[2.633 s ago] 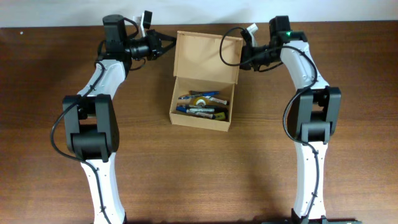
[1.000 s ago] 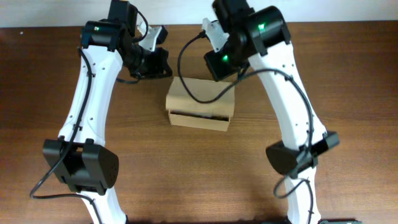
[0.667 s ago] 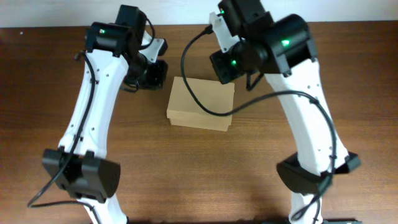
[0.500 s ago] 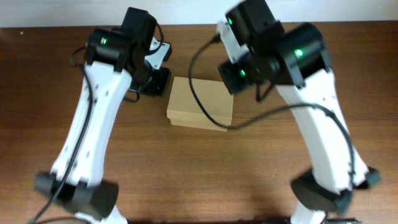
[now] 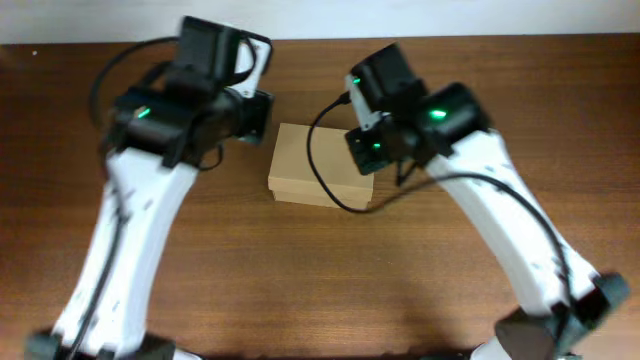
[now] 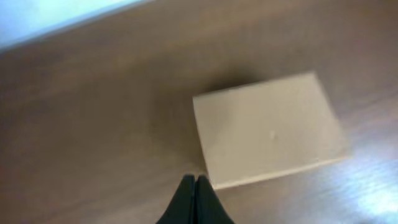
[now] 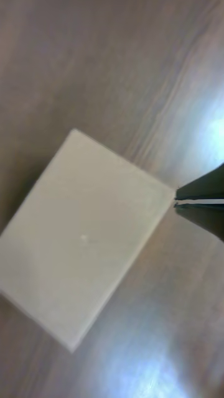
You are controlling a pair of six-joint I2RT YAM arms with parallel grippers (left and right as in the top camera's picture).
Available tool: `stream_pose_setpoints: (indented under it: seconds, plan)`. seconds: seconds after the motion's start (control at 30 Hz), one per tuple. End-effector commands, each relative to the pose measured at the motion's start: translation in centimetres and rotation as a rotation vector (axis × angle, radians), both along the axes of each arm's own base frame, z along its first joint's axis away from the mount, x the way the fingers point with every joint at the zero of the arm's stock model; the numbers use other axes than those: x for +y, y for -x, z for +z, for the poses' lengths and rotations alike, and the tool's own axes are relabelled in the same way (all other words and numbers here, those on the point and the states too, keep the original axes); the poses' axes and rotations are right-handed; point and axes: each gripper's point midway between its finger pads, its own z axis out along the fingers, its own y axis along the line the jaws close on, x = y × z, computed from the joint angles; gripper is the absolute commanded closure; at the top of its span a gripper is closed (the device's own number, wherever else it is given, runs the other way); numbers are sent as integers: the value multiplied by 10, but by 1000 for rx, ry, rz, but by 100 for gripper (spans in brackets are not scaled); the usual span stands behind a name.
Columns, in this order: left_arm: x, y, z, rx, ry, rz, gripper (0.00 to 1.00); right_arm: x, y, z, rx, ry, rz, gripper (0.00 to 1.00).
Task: Pack container
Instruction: 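Press down on the closed lid with both grippers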
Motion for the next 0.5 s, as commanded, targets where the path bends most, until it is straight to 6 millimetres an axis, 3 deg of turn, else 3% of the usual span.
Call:
stream_pose_setpoints:
  seconds: [0.0, 0.23, 0.47]
  plan:
    - [-14, -10, -52, 133, -13, -64, 98, 8, -4, -30, 59, -2, -56, 96]
    - [-29, -31, -102, 221, -14, -94, 98, 22, -15, -72, 140, -2, -68, 96]
    - [-34, -36, -154, 340, -32, -98, 98, 23, -16, -117, 230, 48, -72, 96]
